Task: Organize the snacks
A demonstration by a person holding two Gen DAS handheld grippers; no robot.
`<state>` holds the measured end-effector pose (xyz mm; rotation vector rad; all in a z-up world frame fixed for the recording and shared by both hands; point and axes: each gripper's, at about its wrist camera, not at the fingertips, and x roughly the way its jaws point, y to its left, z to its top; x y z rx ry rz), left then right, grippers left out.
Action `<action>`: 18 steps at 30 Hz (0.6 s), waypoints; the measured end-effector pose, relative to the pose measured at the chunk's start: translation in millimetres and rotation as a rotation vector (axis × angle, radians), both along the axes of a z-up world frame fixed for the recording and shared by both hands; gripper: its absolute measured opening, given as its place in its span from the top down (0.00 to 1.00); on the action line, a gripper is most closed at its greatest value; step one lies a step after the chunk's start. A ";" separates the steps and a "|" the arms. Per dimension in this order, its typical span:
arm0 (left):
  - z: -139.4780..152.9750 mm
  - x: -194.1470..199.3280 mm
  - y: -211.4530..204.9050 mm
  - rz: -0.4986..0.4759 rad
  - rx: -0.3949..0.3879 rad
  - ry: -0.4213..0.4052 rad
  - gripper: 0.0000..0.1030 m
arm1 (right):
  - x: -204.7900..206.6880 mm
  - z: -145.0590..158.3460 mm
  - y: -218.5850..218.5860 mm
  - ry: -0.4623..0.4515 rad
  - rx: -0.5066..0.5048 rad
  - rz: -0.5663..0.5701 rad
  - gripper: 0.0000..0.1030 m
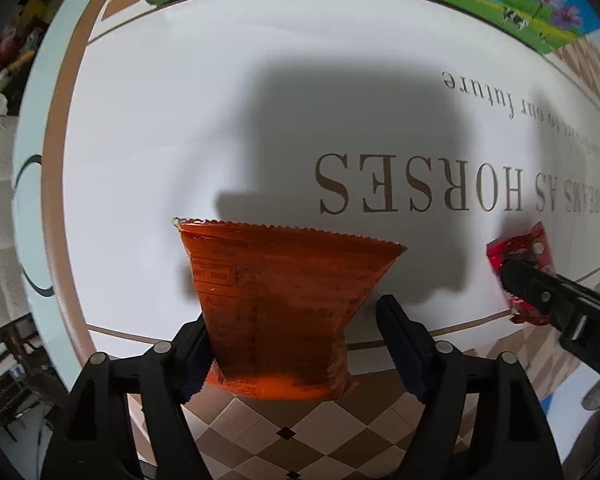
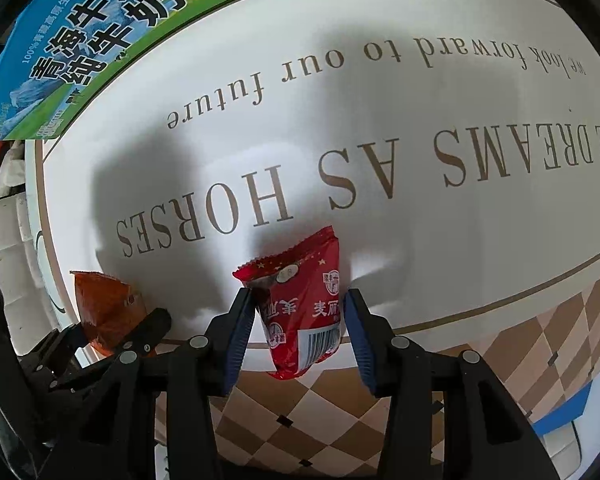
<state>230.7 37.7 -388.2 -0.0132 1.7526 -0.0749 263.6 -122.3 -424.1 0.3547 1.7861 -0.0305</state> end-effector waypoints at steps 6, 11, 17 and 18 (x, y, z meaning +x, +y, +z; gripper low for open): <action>-2.2 5.6 31.4 0.141 -0.146 0.087 0.25 | 6.9 5.0 2.9 -0.007 0.066 -0.012 0.14; -3.2 2.6 39.1 0.155 -0.134 0.095 0.25 | 13.8 14.5 1.3 -0.039 0.046 0.007 0.13; -9.6 2.8 22.8 0.125 -0.120 0.083 0.24 | 15.0 7.8 4.8 -0.014 0.028 0.031 0.13; -9.0 3.6 18.4 0.110 -0.105 0.068 0.24 | 14.8 5.5 6.4 -0.003 0.022 0.032 0.13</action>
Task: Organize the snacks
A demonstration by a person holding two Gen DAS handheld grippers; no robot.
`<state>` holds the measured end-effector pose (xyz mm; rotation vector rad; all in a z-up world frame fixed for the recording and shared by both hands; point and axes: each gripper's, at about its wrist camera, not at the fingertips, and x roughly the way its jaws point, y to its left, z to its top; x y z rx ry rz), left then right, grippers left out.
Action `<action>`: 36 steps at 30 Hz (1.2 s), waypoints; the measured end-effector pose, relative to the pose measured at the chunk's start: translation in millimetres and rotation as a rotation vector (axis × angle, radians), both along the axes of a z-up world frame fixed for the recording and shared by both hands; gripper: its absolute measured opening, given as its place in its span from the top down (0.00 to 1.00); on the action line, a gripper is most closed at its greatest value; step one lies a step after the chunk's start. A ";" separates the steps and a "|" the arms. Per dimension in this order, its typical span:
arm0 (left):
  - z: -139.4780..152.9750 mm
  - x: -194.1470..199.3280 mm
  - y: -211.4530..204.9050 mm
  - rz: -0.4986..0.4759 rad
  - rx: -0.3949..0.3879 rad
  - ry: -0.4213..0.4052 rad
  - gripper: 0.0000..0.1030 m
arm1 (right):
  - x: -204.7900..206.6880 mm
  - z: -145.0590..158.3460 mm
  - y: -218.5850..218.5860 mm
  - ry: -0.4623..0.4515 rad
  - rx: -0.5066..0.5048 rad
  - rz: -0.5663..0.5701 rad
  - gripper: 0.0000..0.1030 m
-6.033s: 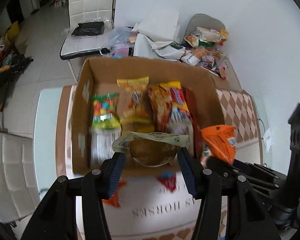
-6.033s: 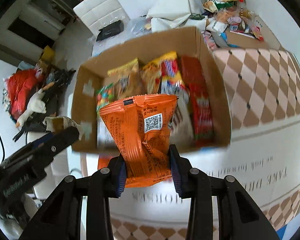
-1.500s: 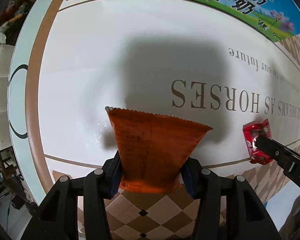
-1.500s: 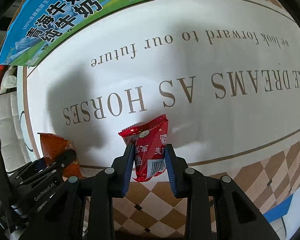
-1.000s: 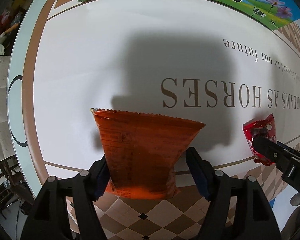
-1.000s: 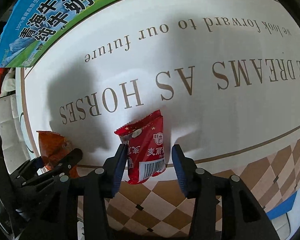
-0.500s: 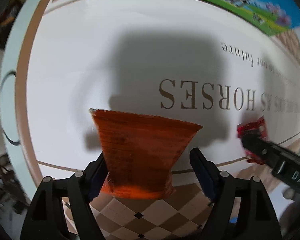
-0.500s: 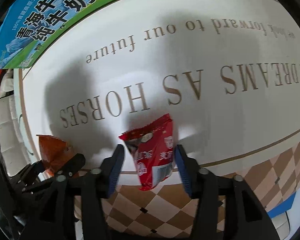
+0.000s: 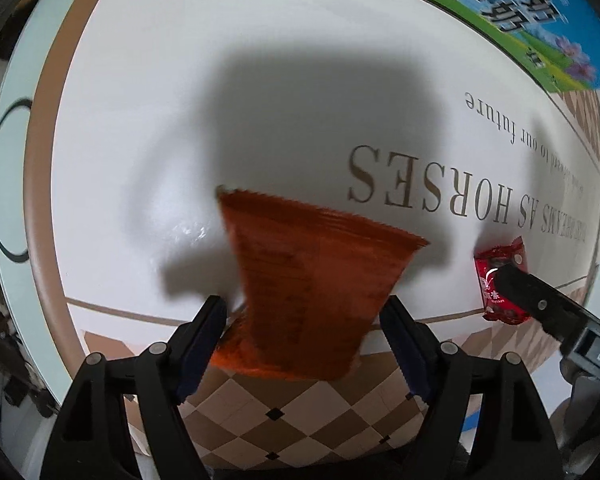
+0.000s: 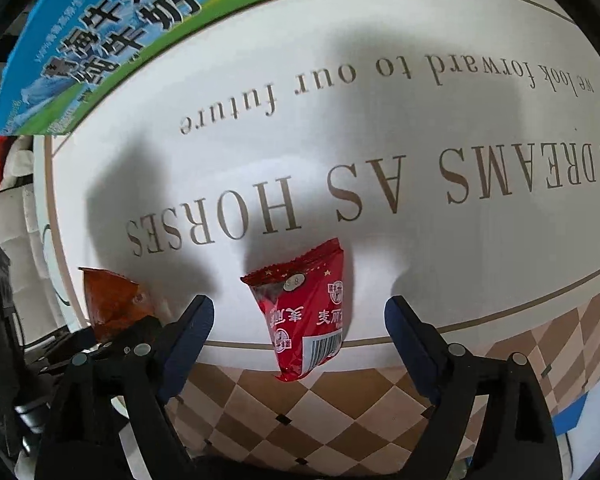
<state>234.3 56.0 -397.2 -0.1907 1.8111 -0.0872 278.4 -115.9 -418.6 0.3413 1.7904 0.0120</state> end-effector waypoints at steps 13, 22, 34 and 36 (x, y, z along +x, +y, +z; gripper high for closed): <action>5.0 1.5 -23.5 -0.095 0.132 -0.089 0.55 | -3.5 -1.0 15.5 -0.030 -0.071 0.004 0.60; 17.3 1.9 -21.6 -0.062 0.092 -0.105 0.58 | -13.5 6.4 31.0 -0.049 -0.074 0.010 0.64; 126.8 53.0 -6.2 0.007 -0.108 -0.289 0.58 | 22.1 107.4 9.9 -0.205 0.074 -0.067 0.64; 144.8 80.6 -4.7 0.011 -0.127 -0.325 0.58 | 41.9 131.2 3.0 -0.250 0.096 -0.074 0.64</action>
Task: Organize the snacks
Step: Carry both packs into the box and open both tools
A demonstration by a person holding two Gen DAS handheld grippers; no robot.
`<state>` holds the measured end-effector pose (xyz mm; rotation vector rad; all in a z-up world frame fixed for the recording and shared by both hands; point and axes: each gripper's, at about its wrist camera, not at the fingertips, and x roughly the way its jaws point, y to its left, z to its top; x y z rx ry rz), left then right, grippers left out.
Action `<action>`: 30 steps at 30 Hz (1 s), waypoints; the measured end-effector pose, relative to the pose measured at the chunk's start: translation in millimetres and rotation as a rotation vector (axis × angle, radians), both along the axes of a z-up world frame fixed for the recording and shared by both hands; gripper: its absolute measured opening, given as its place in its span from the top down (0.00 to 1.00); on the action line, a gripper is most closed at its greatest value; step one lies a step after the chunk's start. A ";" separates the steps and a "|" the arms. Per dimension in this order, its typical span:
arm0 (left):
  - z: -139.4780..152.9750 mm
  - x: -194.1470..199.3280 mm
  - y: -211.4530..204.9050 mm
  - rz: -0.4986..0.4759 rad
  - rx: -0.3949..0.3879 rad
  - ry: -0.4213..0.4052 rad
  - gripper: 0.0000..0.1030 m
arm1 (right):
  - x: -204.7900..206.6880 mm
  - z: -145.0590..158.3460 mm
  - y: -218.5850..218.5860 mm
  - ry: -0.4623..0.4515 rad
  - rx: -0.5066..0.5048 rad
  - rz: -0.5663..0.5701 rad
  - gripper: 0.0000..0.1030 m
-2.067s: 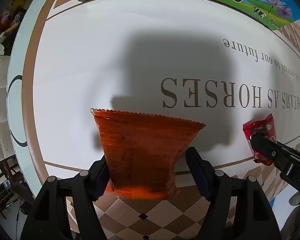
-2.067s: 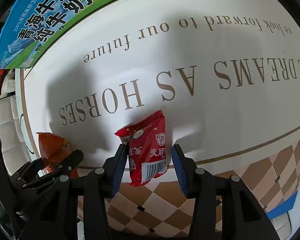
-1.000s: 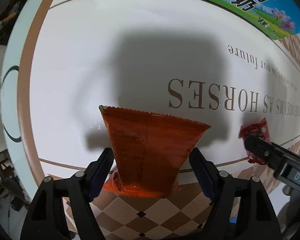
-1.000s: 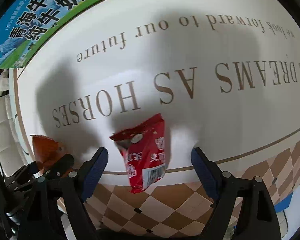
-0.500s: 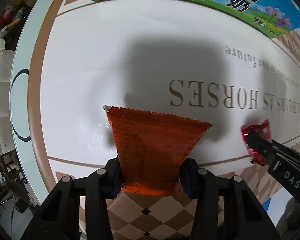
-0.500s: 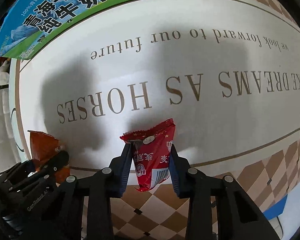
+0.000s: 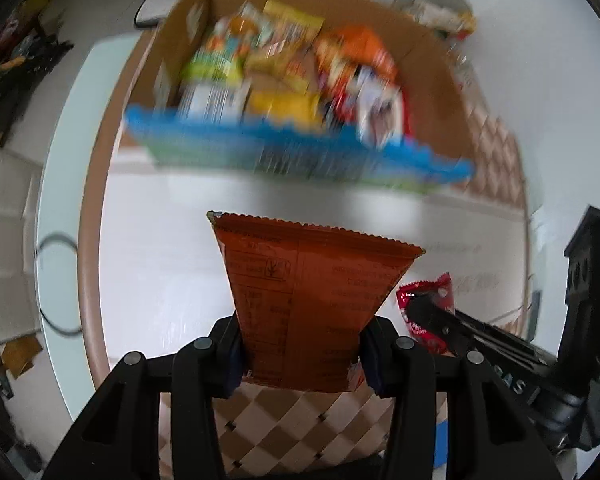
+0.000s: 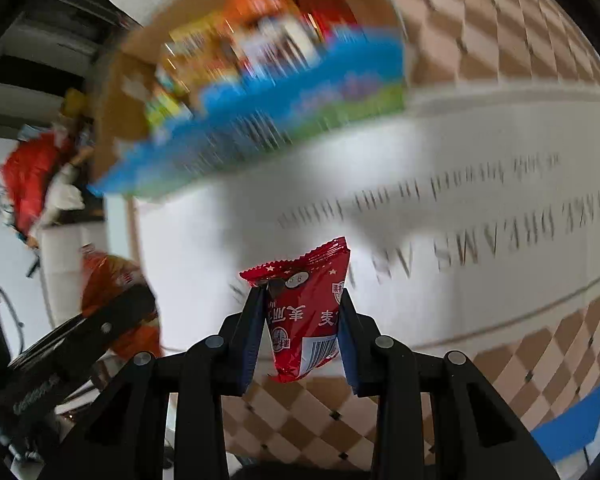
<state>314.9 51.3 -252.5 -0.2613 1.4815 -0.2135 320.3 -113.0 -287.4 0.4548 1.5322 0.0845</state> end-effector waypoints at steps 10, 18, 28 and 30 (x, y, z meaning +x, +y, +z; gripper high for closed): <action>19.9 121.3 -18.0 -0.008 0.011 -0.068 0.58 | 119.9 48.9 -15.4 -0.144 -0.056 -0.013 0.64; -28.0 200.0 -5.8 0.005 0.018 0.047 0.58 | 198.8 1.9 -30.7 -0.101 -0.117 -0.052 0.64; -83.7 231.7 -2.8 -0.011 0.044 0.150 0.57 | 244.0 -38.6 -37.3 -0.054 -0.144 -0.035 0.64; -87.9 233.0 -3.9 -0.011 0.033 0.162 0.57 | 246.9 -46.6 -37.3 -0.031 -0.109 -0.022 0.62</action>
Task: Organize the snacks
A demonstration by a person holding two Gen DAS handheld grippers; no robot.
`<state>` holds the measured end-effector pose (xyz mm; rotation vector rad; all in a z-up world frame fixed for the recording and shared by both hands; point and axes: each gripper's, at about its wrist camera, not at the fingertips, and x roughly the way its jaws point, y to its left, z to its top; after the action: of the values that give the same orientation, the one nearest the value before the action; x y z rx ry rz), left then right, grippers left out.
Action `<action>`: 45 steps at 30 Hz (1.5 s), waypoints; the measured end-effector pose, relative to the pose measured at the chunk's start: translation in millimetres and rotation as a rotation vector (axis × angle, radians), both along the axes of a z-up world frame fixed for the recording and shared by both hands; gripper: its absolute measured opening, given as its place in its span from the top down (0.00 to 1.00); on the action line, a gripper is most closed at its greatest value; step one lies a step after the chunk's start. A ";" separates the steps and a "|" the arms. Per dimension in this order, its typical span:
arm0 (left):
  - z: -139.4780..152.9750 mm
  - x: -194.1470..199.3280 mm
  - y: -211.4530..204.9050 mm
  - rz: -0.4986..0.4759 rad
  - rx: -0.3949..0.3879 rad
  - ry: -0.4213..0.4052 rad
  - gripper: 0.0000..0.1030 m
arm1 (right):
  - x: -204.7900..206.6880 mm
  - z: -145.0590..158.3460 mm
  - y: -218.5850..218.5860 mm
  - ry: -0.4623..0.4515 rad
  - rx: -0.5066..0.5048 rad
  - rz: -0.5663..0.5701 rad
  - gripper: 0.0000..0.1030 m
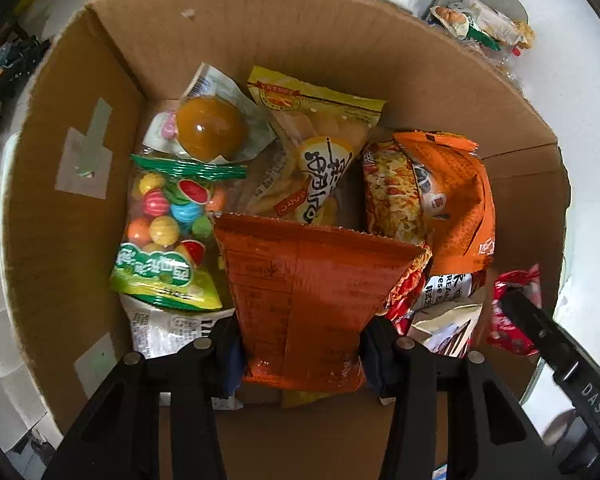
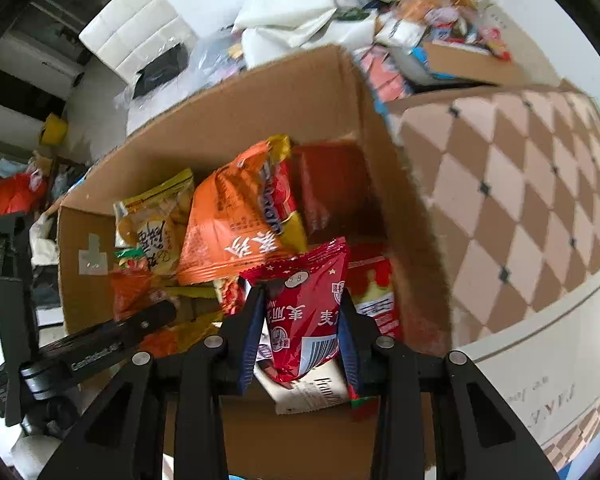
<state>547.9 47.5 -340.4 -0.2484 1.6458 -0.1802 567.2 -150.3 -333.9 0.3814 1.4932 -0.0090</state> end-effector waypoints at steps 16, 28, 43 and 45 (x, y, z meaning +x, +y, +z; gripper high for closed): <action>25.4 -13.1 14.1 0.015 0.005 -0.092 0.18 | -15.2 0.8 0.4 -0.002 -0.038 0.048 0.14; 59.4 -57.3 30.5 0.010 0.089 -0.219 0.18 | -48.2 35.3 16.1 -0.068 -0.169 0.117 0.09; 123.1 -124.6 16.5 0.008 0.191 -0.422 0.18 | -108.2 93.5 20.0 -0.187 -0.214 0.132 0.08; 134.2 -139.1 14.2 0.007 0.201 -0.452 0.18 | -120.5 104.5 17.6 -0.208 -0.217 0.132 0.08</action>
<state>408.8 61.7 -206.2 -0.0535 1.2028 -0.0580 446.6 -132.7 -229.4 0.1042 1.2938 -0.0259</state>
